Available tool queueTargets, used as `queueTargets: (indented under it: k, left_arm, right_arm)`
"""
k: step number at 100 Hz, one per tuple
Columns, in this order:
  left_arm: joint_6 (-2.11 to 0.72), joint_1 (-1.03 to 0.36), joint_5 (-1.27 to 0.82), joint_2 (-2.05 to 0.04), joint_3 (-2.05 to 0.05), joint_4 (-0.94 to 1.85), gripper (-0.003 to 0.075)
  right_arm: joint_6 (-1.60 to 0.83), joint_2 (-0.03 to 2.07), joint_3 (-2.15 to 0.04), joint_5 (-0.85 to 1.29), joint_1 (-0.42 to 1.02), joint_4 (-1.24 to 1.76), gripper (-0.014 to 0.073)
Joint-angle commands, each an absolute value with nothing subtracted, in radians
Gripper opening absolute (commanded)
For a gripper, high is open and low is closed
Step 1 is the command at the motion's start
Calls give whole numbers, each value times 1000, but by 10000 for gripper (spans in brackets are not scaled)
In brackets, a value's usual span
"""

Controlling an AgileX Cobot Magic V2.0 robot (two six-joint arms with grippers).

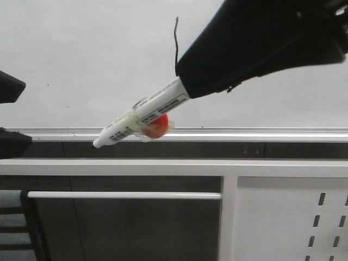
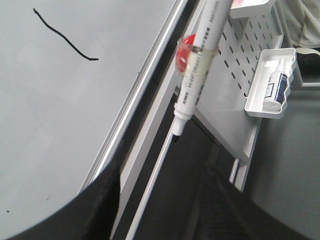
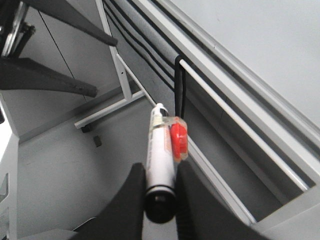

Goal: Write number 1 on whiteboard

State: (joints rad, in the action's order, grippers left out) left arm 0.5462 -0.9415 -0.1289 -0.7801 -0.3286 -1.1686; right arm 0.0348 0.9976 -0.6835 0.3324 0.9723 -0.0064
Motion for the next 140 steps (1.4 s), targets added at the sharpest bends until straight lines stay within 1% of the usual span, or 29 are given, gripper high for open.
queueTargets:
  k: [1, 21, 49, 103, 113, 133, 140]
  left_arm:
    - [557, -949, -110, -787, -363, -1193, 326]
    - [557, -949, -52, -854, -369, -1236, 326]
    - [557, -949, -61, -958, -470, -1234, 326]
    - [557, -949, -31, -969, -495, -1244, 323]
    - [557, -949, -28, -969, -495, -1257, 299]
    - [557, -949, -8, -969, -495, -1265, 211]
    - [557, -949, 0, -969, -495, -1272, 193]
  right_arm:
    - [33, 992, -721, 267, 970, 14, -61]
    - [33, 994, -728, 262, 970, 45, -61]
    - [33, 994, -728, 262, 970, 50, -61]
    - [33, 994, -736, 224, 970, 94, -61]
    - [33, 994, -757, 241, 970, 97, -61]
    - [33, 994, -777, 272, 970, 111, -61]
    - [33, 994, -777, 282, 970, 120, -61]
